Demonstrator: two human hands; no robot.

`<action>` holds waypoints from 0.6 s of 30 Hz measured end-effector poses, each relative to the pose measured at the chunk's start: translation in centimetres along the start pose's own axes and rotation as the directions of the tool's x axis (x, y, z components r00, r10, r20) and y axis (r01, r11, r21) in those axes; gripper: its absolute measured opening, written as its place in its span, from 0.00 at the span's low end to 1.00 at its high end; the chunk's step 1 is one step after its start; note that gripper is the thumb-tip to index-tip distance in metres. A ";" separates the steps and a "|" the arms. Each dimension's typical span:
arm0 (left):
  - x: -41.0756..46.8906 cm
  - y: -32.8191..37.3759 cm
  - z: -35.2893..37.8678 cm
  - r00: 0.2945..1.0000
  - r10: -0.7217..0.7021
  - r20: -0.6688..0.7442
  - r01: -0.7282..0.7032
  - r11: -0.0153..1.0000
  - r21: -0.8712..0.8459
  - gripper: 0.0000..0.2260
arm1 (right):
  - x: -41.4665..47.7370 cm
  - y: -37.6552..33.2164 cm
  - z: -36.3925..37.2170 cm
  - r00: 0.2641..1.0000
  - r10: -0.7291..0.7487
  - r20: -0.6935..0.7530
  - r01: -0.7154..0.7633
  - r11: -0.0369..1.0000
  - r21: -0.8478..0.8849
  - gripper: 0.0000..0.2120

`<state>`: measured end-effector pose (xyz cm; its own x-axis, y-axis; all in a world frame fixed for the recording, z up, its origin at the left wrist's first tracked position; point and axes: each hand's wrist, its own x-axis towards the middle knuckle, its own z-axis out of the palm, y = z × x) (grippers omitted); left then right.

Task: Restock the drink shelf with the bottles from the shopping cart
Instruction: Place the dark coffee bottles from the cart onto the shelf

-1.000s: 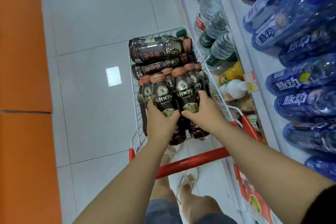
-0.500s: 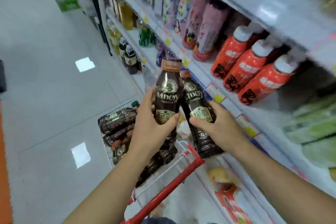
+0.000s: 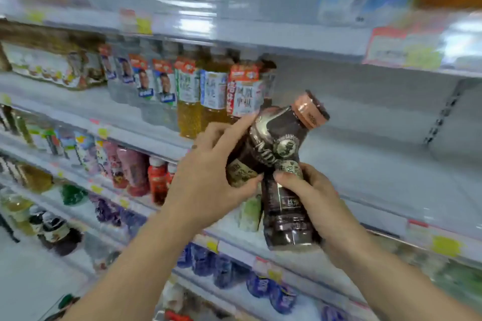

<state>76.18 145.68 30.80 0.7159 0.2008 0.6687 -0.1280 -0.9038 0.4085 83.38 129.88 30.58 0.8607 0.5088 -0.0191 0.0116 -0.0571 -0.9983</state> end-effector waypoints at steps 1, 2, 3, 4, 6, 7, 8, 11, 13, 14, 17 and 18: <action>0.6 1.1 0.6 0.999 0.040 0.016 -0.040 0.999 0.016 0.36 | -0.6 -0.4 -1.5 1.000 0.020 -0.020 -0.019 0.999 0.040 0.11; 1.2 2.1 1.4 0.997 0.069 0.034 -0.070 0.997 0.019 0.37 | -1.2 -0.7 -3.1 0.999 0.035 -0.039 -0.032 0.997 0.068 0.11; 1.7 3.2 2.1 0.994 0.089 0.056 -0.090 0.996 0.009 0.38 | -1.6 -1.1 -4.6 0.997 0.040 -0.062 -0.035 0.996 0.080 0.11; 2.3 4.2 2.8 0.992 0.100 0.076 -0.099 0.995 -0.011 0.38 | -1.9 -1.4 -6.1 0.995 0.037 -0.090 -0.031 0.997 0.074 0.12; 3.6 6.1 4.4 0.988 0.082 0.130 -0.080 0.997 -0.022 0.37 | -1.9 -2.0 -9.2 0.988 0.040 -0.146 -0.033 0.998 0.050 0.13; 4.3 7.0 5.1 0.983 0.066 0.172 -0.066 0.998 -0.006 0.37 | -1.6 -2.3 -10.8 0.984 0.045 -0.171 -0.038 0.998 0.043 0.14; 5.1 7.7 6.0 0.976 0.049 0.214 -0.053 0.999 0.011 0.37 | -1.3 -2.6 -12.2 0.979 0.043 -0.197 -0.037 0.999 0.038 0.14; 7.4 9.3 8.1 0.944 -0.003 0.331 0.008 1.000 -0.012 0.35 | 0.7 -3.4 -16.5 0.944 0.008 -0.331 -0.013 1.000 -0.013 0.14; 8.5 9.7 9.4 0.921 -0.051 0.387 0.075 0.996 -0.048 0.35 | 2.1 -3.9 -19.4 0.893 -0.032 -0.449 -0.005 0.997 -0.082 0.16; 9.0 10.0 9.9 0.913 -0.071 0.401 0.108 0.992 -0.070 0.34 | 2.7 -4.0 -20.8 0.862 -0.072 -0.502 0.004 0.991 -0.135 0.17; 10.2 10.9 11.4 0.911 -0.121 0.393 0.219 0.952 -0.214 0.31 | 3.9 -4.0 -24.7 0.766 -0.205 -0.609 -0.011 0.943 -0.332 0.18; 10.5 11.3 11.9 0.906 -0.142 0.399 0.259 0.931 -0.257 0.27 | 4.1 -3.8 -25.8 0.742 -0.235 -0.628 -0.031 0.924 -0.381 0.19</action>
<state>90.42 133.10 35.09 0.9404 0.1597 0.3002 -0.1100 -0.6923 0.7131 100.00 110.05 35.70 0.9554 -0.1490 0.2548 0.1785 -0.3958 -0.9008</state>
